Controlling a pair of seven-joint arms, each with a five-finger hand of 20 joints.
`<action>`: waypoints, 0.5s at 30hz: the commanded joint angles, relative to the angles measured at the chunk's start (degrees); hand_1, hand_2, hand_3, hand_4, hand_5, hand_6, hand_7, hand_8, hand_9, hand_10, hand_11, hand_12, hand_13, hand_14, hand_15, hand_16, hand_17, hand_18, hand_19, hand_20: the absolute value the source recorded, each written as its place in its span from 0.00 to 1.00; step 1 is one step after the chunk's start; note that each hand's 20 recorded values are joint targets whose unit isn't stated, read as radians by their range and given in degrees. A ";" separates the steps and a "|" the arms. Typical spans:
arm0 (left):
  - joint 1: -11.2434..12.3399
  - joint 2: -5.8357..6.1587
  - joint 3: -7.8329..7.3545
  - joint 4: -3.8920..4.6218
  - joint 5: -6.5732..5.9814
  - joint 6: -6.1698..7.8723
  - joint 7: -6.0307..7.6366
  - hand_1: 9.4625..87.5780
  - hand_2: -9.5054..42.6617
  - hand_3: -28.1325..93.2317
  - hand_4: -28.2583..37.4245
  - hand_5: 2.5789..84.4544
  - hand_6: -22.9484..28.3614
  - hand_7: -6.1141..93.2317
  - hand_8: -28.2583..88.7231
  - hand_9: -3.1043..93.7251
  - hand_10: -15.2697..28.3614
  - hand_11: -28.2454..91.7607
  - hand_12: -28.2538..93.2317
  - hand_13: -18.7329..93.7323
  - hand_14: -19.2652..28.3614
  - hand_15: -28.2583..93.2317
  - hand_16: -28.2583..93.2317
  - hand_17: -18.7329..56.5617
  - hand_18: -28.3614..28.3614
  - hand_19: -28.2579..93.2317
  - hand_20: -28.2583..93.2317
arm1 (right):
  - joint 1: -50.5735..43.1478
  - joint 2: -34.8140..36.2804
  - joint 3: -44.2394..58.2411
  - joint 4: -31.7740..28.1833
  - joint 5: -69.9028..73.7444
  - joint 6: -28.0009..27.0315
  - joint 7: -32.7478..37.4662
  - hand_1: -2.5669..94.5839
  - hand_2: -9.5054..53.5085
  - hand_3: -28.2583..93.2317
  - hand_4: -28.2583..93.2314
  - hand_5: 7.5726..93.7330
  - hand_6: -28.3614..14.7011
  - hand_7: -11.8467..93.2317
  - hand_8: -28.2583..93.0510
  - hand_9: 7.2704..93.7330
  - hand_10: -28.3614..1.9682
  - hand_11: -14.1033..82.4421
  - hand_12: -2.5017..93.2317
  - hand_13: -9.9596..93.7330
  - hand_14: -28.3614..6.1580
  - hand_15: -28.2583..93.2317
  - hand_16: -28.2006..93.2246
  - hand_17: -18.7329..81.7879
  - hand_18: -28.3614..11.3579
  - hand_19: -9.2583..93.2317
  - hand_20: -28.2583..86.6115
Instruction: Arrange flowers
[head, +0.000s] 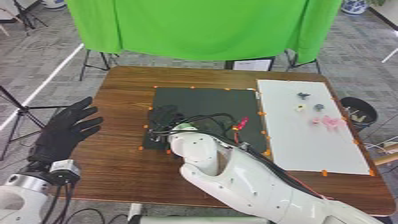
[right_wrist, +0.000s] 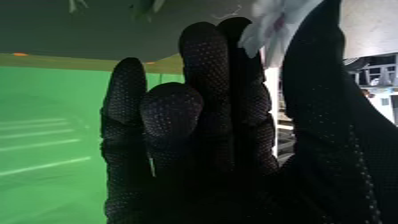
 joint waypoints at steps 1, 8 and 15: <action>0.54 -0.52 -0.09 0.11 0.07 0.08 -0.16 0.19 0.12 0.82 0.00 0.30 0.52 0.26 0.15 0.27 0.62 0.42 0.37 0.33 0.74 0.56 0.22 0.12 0.88 0.59 0.33 | 0.96 0.70 0.01 -0.45 -1.66 0.22 1.36 0.34 0.00 0.95 0.01 0.60 0.66 0.52 0.23 0.69 0.58 0.62 0.36 0.75 0.59 0.90 0.49 0.44 0.26 0.80 0.57; 1.27 -0.79 -0.46 -0.14 -0.03 0.27 -0.08 0.19 0.12 0.82 0.00 0.29 0.52 0.26 0.15 0.27 0.62 0.41 0.37 0.33 0.74 0.56 0.22 0.12 0.88 0.59 0.33 | 1.22 1.59 0.12 -1.77 -2.56 -1.58 1.65 0.30 0.00 0.95 0.02 0.56 0.62 0.49 0.09 0.62 0.52 0.62 0.35 0.73 0.57 0.90 0.49 0.43 0.24 0.81 0.57; 2.29 -1.85 -1.07 -0.47 -0.01 0.24 -0.02 0.19 0.12 0.82 0.00 0.29 0.52 0.26 0.15 0.27 0.62 0.41 0.37 0.33 0.74 0.56 0.22 0.12 0.88 0.59 0.33 | -0.70 4.95 7.31 -7.53 8.73 -3.41 -0.16 0.27 0.00 0.96 0.02 0.47 0.56 0.45 0.11 0.52 0.48 0.55 0.32 0.70 0.54 0.90 0.48 0.42 0.21 0.80 0.57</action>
